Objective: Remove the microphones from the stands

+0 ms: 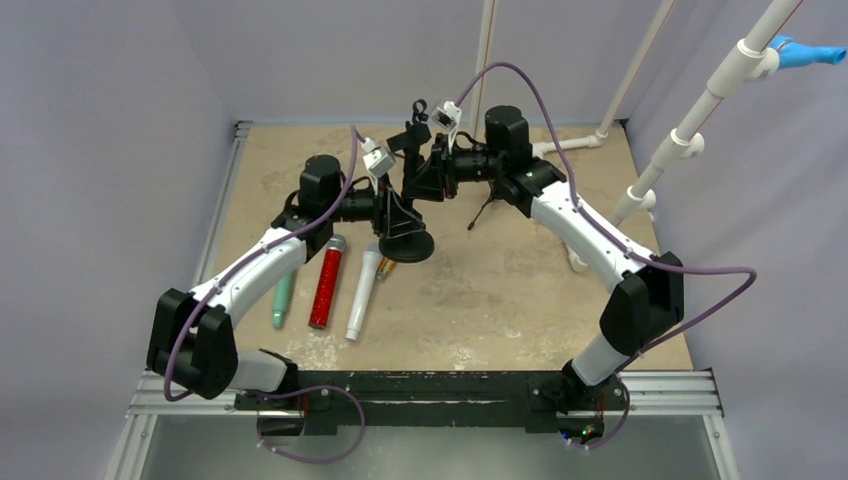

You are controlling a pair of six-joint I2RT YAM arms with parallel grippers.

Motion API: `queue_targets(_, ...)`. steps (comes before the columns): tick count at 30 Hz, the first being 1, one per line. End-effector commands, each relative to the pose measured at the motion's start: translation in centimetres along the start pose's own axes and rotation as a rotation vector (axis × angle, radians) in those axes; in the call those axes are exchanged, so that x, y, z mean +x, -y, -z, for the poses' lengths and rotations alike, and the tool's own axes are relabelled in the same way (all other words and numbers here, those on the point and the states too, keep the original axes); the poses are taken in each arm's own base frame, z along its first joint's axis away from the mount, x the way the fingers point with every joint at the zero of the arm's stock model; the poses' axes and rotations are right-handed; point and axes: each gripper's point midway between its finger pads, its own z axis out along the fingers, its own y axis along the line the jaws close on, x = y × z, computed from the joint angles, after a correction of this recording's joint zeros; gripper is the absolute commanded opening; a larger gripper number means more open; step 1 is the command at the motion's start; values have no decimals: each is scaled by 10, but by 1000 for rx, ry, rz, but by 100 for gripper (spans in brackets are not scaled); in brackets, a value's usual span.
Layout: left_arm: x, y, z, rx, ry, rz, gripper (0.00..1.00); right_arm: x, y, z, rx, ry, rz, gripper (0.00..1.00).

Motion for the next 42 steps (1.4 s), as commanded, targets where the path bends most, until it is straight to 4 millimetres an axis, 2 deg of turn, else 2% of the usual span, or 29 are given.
queue_targets(1, -33, 17, 13, 41, 60, -112, 52, -29, 11, 0, 80, 22, 134, 0)
queue_targets(2, -36, 13, 17, 12, 62, -109, 65, -32, 15, 0, 97, 28, 151, 0)
queue_targets(3, -37, 9, 22, -11, 61, -117, 75, -35, 18, -1, 110, 34, 170, 0)
queue_targets(4, -37, 6, 27, -35, 57, -126, 90, -38, 23, -2, 122, 36, 188, 0)
queue_targets(5, -38, 4, 33, -56, 50, -131, 99, -40, 28, -5, 128, 32, 192, 0)
queue_targets(6, -36, 1, 39, -75, 38, -125, 100, -43, 31, -8, 130, 31, 191, 0)
queue_targets(10, -39, -11, 69, -147, 47, -91, 100, -52, 55, -24, 140, 29, 230, 0)
queue_targets(13, -43, -19, 94, -205, 81, -99, 100, -53, 75, -43, 140, 31, 231, 0)
queue_targets(15, -41, -20, 104, -226, 80, -103, 100, -52, 92, -57, 149, 29, 249, 0)
queue_targets(19, -39, -21, 116, -245, 75, -98, 100, -53, 130, -84, 179, 42, 314, 0)
queue_targets(23, -36, -23, 120, -253, 68, -96, 100, -57, 166, -109, 208, 75, 376, 0)
queue_targets(24, -35, -25, 121, -255, 65, -93, 100, -50, 178, -118, 213, 76, 380, 0)
queue_targets(25, -33, -26, 121, -256, 63, -89, 100, -52, 184, -123, 213, 91, 396, 0)
queue_targets(29, -28, -33, 120, -258, 51, -72, 100, -51, 201, -140, 221, 131, 417, 0)
queue_targets(32, -24, -37, 119, -254, 39, -54, 100, -42, 210, -148, 224, 139, 410, 0)
queue_targets(42, -16, -40, 118, -246, 27, -37, 100, -34, 223, -166, 249, 181, 448, 0)
